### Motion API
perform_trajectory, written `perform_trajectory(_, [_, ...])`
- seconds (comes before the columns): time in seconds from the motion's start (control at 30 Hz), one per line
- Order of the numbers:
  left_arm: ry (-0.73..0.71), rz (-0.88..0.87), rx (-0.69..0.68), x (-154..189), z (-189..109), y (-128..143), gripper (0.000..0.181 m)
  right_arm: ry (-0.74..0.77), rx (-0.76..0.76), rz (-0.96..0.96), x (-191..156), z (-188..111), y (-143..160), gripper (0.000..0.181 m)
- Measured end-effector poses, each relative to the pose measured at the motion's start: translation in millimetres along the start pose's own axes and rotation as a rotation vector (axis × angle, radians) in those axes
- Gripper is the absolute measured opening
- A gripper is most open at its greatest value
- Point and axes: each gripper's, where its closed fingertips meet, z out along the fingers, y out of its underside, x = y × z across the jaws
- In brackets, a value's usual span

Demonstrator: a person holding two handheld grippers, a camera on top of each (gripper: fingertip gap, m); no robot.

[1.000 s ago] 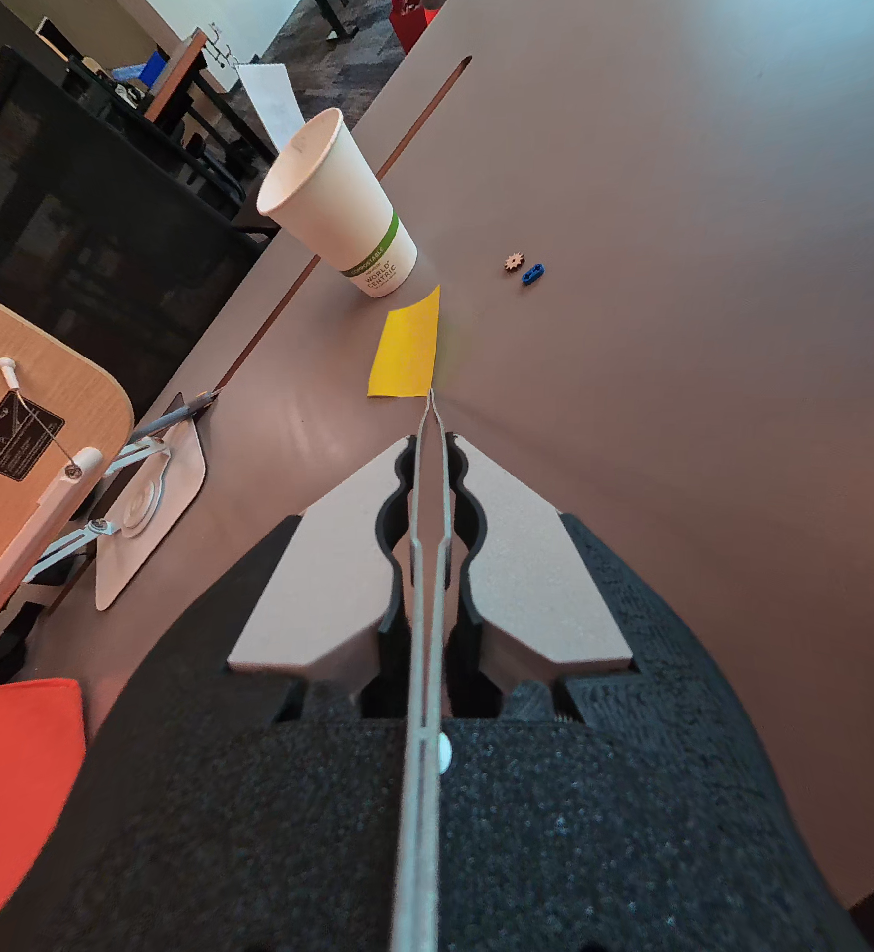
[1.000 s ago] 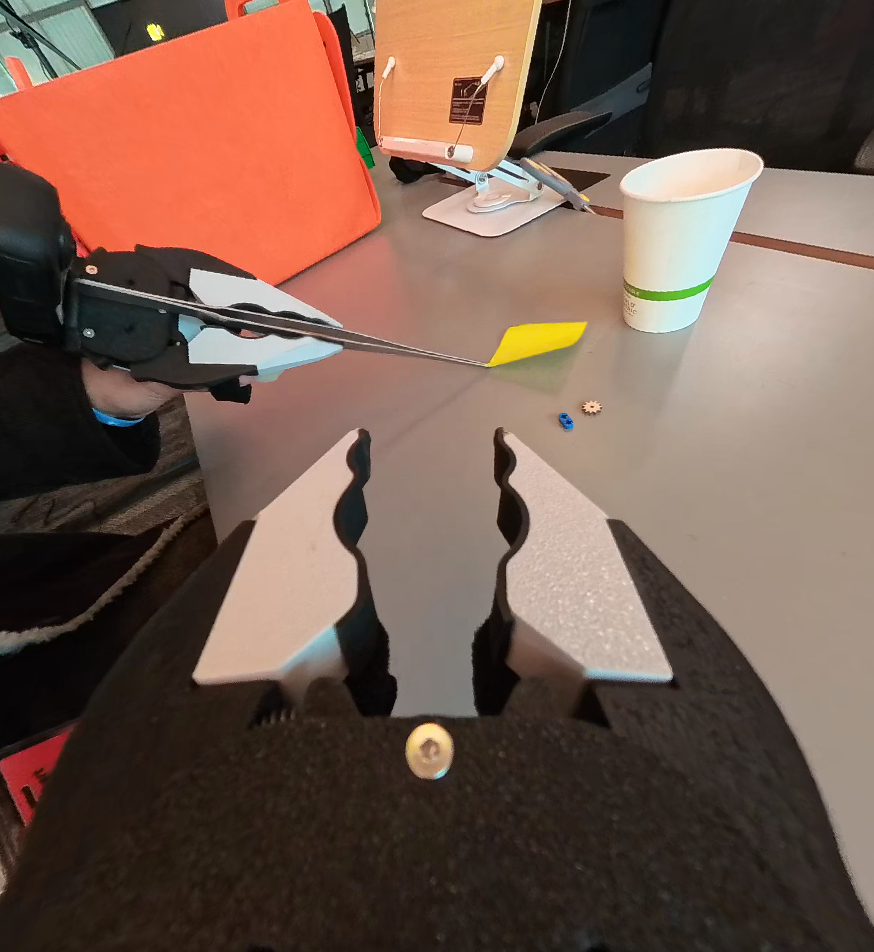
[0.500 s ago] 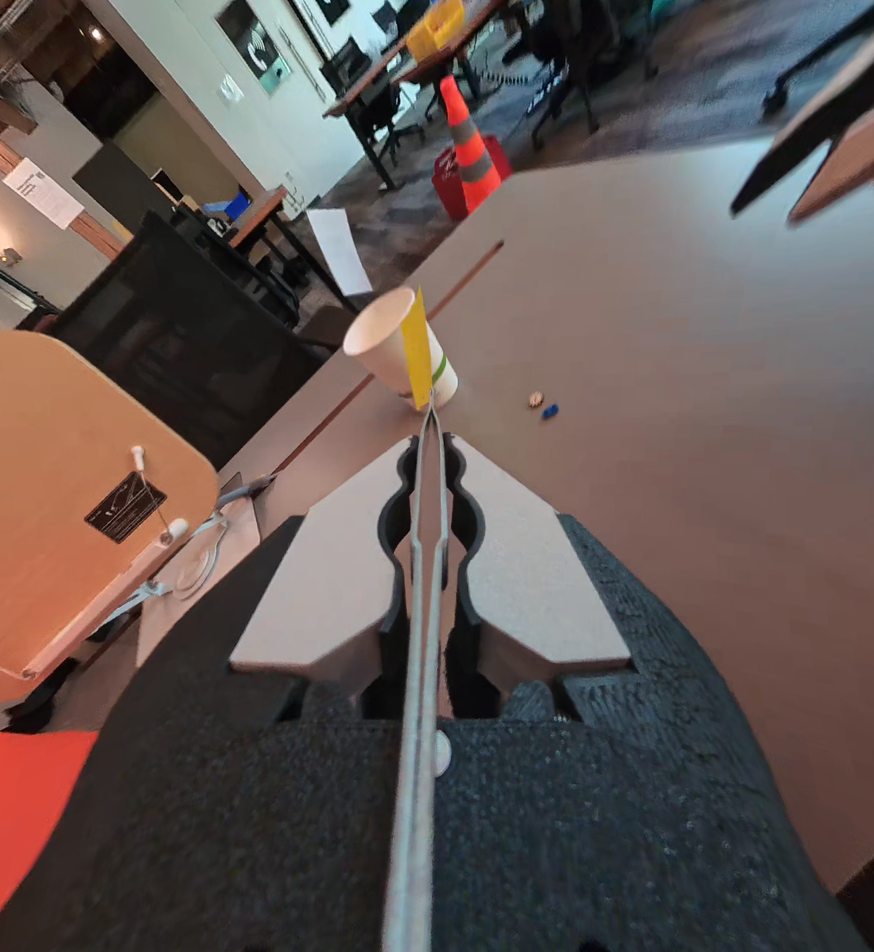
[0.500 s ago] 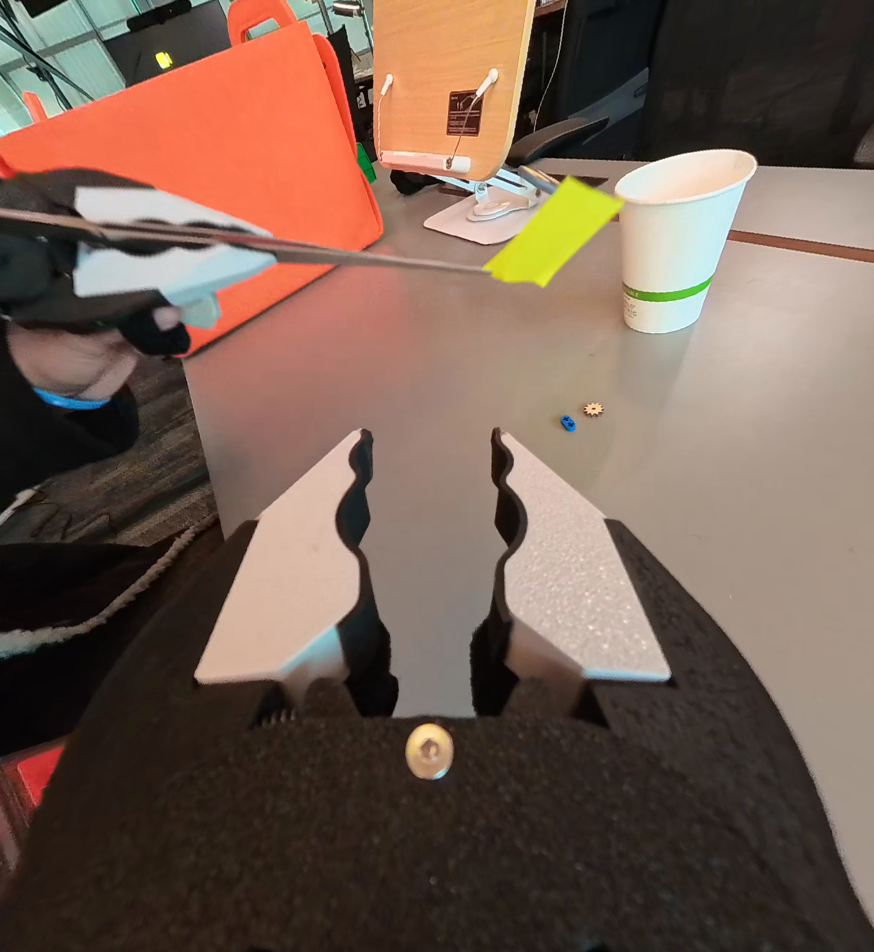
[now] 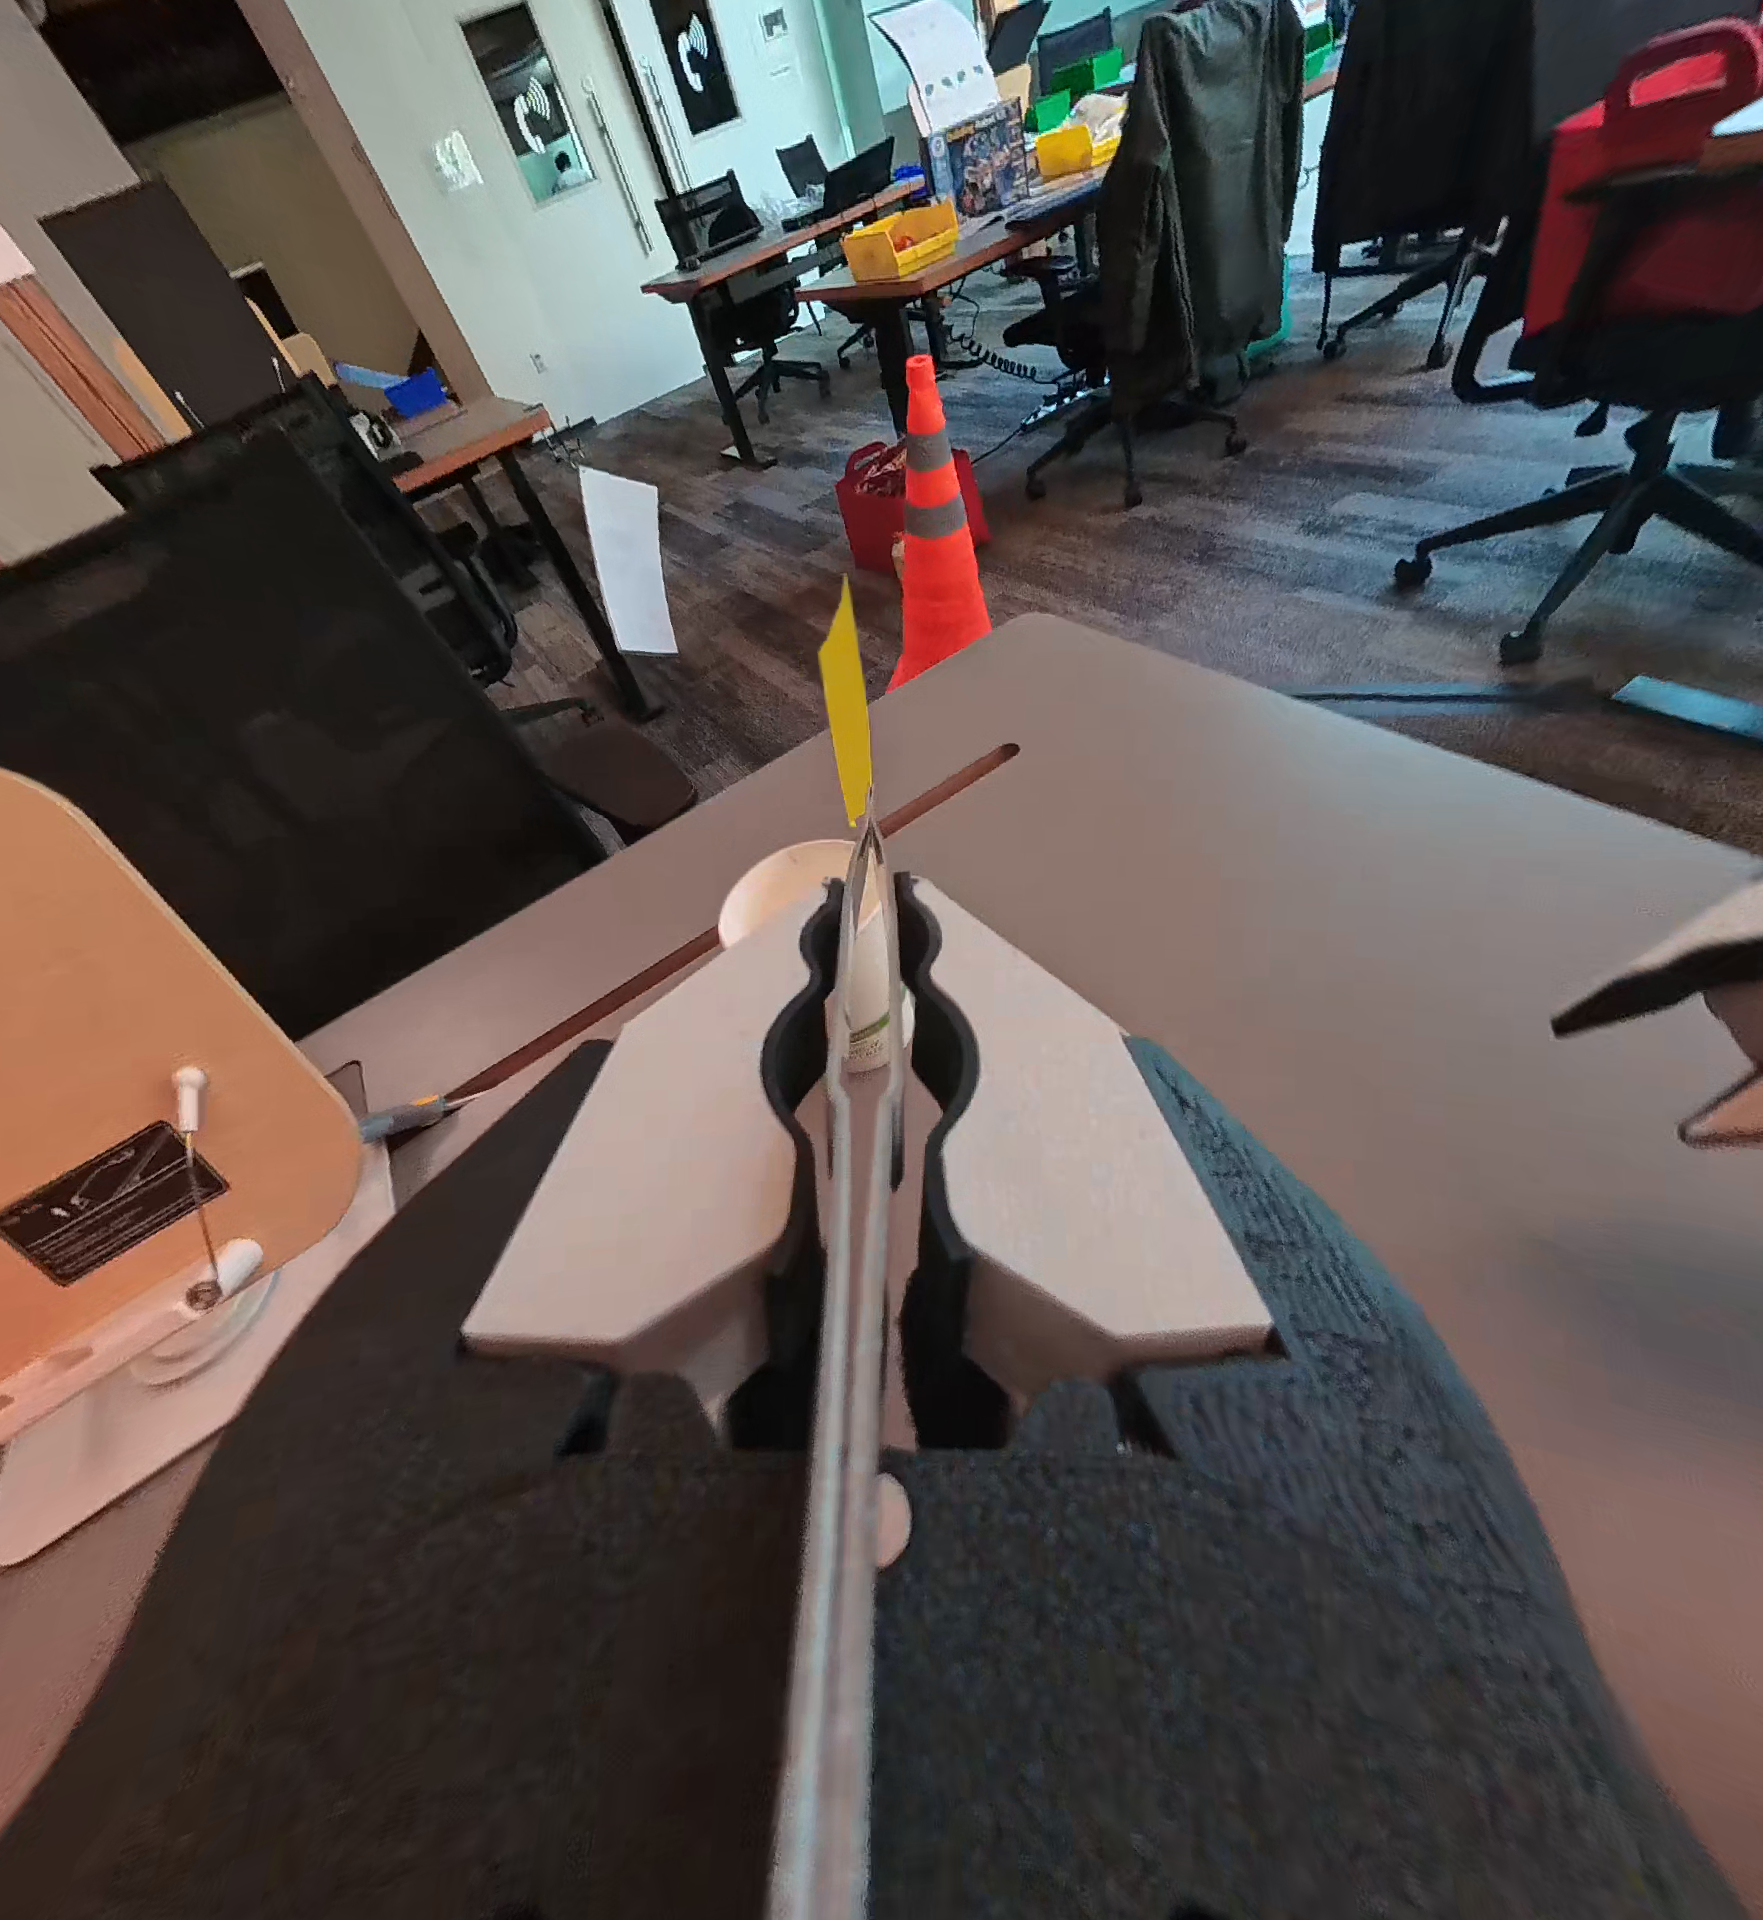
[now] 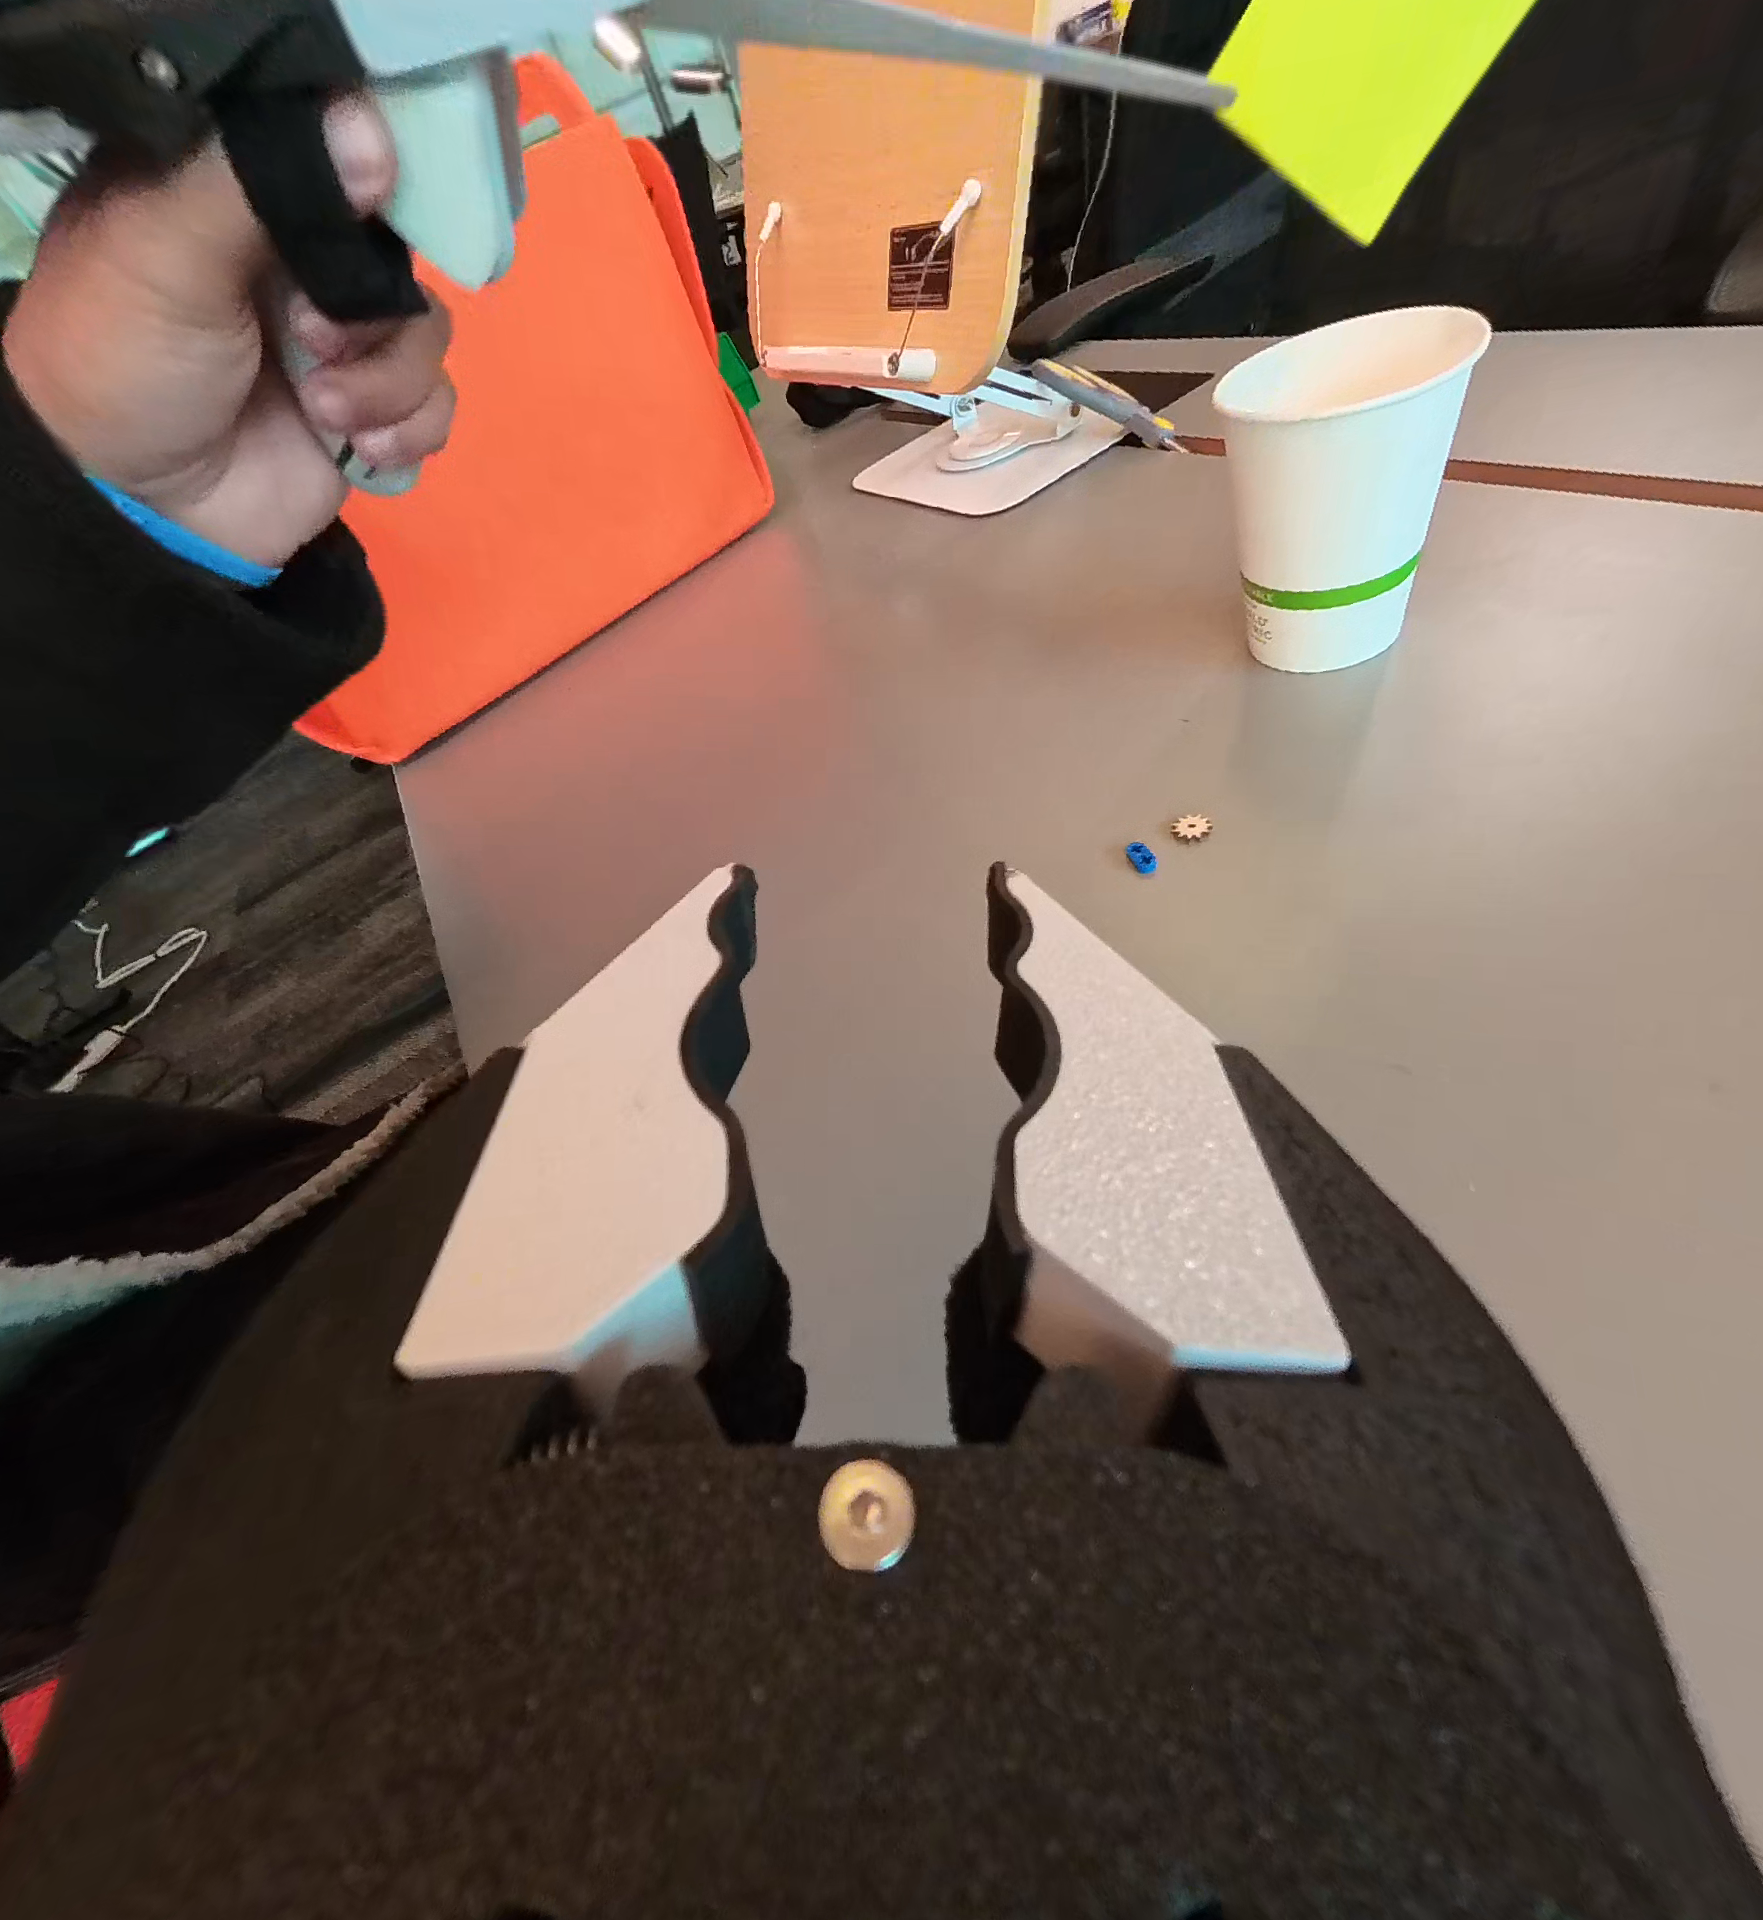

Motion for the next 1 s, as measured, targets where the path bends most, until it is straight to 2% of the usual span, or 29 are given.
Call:
perform_trajectory(0.13, [0.002,-0.106,-0.042,-19.1,15.7,3.4,0.009,-0.006,-0.004,0.002,-1.4,0.1,0.9,0.044])
perform_trajectory(0.4, [0.039,-0.273,-0.178,-37.1,41.5,31.0,0.009,-0.014,-0.02,0.012,-2.3,1.4,3.8,0.044])
perform_trajectory(0.63, [0.018,-0.309,-0.29,-46.8,50.1,45.1,0.01,-0.014,-0.033,0.015,-1.7,2.3,6.4,0.044])
perform_trajectory(1.0, [0.029,-0.288,-0.318,-61.9,45.5,19.5,0.01,-0.014,-0.034,0.021,-1.4,1.8,6.6,0.044])
